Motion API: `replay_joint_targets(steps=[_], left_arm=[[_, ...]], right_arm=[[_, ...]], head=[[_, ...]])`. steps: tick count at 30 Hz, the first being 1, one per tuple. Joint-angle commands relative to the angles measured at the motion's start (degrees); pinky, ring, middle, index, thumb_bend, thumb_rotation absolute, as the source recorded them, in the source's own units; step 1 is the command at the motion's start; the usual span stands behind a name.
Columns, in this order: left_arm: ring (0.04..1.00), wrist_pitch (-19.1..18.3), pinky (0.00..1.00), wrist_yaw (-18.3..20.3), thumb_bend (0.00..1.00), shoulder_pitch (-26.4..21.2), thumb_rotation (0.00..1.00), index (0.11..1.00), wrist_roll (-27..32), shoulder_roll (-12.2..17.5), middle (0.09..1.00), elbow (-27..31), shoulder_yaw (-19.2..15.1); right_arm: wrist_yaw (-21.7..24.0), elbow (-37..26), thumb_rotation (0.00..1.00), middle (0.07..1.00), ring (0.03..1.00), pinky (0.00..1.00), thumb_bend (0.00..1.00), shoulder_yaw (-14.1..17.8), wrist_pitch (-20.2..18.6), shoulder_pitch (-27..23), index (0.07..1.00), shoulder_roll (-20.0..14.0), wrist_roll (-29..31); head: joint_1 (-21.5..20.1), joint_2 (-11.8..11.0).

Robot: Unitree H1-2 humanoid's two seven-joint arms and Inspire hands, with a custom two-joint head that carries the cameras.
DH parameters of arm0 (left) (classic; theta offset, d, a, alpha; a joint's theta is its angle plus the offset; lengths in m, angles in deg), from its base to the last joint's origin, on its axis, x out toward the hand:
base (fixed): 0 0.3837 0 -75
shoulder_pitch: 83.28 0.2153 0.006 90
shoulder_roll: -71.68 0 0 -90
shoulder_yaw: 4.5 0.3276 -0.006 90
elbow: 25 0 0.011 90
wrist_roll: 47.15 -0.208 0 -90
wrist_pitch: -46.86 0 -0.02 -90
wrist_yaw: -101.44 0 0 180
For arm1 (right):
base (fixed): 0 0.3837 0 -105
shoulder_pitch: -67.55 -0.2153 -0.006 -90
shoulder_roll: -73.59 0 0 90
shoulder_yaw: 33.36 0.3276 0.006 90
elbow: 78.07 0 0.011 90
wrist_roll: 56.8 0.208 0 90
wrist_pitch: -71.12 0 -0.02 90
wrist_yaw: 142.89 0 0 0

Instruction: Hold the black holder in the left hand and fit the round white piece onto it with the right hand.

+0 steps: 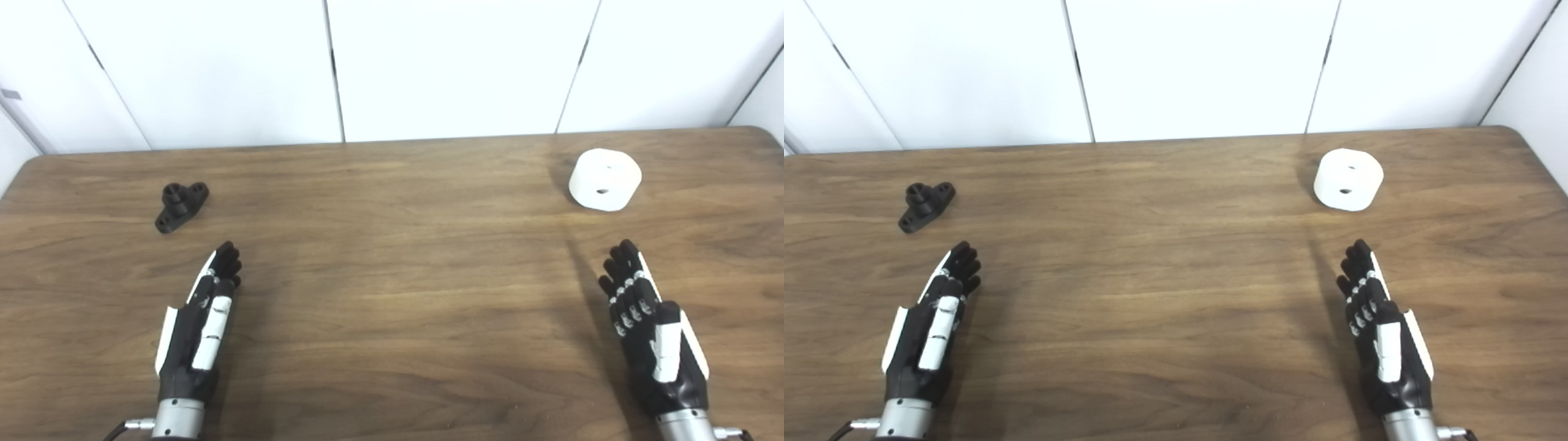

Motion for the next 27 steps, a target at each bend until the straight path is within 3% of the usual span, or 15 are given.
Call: replay_joint_targets(steps=[1,10,18,27], left_arm=[[0.944,2.1,0.94,-0.5,0.55,5.1,0.78,0.941,-0.5,0.1,0.943,0.9,1.0],[0.955,1.7,0.96,-0.3,0.55,5.1,0.76,0.933,0.1,-0.3,0.944,1.0,1.3],[0.958,3.0,0.98,-0.9,0.52,5.6,0.75,0.932,-2.8,-1.7,0.949,0.8,3.4],[0.957,4.9,0.96,-3.7,0.54,6.1,0.76,0.946,-6.5,-3.1,0.949,-0.3,5.9]], right_arm=[[0.6,3.0,1.0,1.0,1.0,1.0,0.74,0.7,1.1,1.1,0.998,-0.8,0.0],[1.5,3.6,1.0,1.0,1.0,1.0,0.73,1.0,1.7,1.0,1.0,-1.2,0.5],[2.2,4.6,1.0,1.0,1.0,1.0,0.73,2.4,1.4,1.0,1.0,-2.6,1.0],[3.7,5.7,1.0,1.0,1.0,1.0,0.74,2.7,2.6,0.8,1.0,-3.8,2.2]], head=[[0.0,0.1],[2.0,-0.3],[12.0,-3.3],[16.1,-5.9]])
